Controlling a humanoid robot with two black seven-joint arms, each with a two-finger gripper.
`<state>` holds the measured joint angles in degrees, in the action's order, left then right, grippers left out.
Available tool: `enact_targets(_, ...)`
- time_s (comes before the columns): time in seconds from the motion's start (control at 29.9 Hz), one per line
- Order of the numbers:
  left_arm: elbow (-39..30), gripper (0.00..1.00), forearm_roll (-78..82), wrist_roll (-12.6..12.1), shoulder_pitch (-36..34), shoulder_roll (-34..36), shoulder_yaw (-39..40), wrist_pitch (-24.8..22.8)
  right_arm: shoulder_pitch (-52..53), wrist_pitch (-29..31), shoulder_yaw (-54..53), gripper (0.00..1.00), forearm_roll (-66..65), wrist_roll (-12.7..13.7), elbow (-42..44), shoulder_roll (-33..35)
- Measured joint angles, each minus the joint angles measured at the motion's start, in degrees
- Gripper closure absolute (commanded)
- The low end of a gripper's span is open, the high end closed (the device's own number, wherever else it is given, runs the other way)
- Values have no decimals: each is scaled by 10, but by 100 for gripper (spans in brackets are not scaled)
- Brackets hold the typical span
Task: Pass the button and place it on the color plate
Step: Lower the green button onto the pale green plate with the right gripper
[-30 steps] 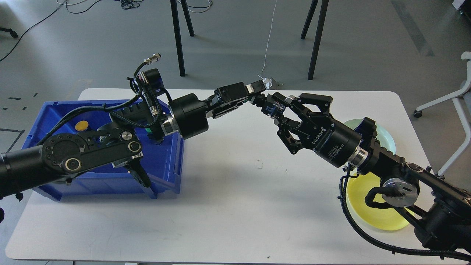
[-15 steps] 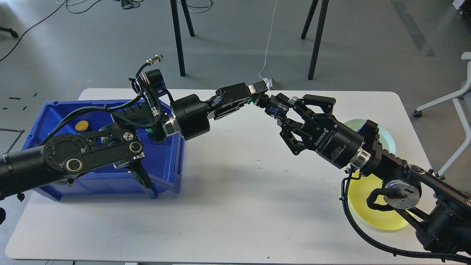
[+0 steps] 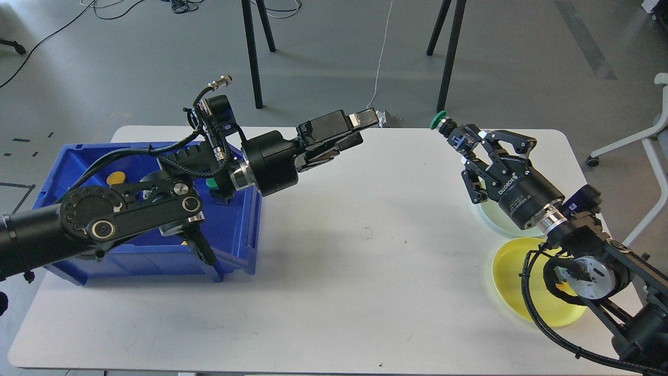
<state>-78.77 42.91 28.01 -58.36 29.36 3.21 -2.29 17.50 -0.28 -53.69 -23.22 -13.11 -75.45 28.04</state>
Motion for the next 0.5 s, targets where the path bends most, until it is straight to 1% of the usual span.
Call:
enact_targets(0.07,0,11,0,0,0,0,0,0,18,-95,8,100,-25,15,27,1)
enact_targets(0.13,0,11,0,0,0,0,0,0,35,-163,28,100,-65,34,56,1)
enact_targets(0.2,0,10,0,0,0,0,0,0,53,-214,63,100,-121,56,87,1)
enact_targets(0.27,0,11,0,0,0,0,0,0,72,-248,100,100,-168,75,119,1)
enact_targets(0.33,0,11,0,0,0,0,0,0,90,-268,141,100,-195,90,155,0)
enact_targets(0.37,0,11,0,0,0,0,0,0,100,-272,163,97,-202,95,173,0)
enact_targets(0.47,0,10,-1,0,0,0,0,0,127,-277,213,83,-208,101,216,-5)
enact_targets(0.5,0,11,-3,0,0,0,0,1,133,-277,226,75,-209,103,227,-7)
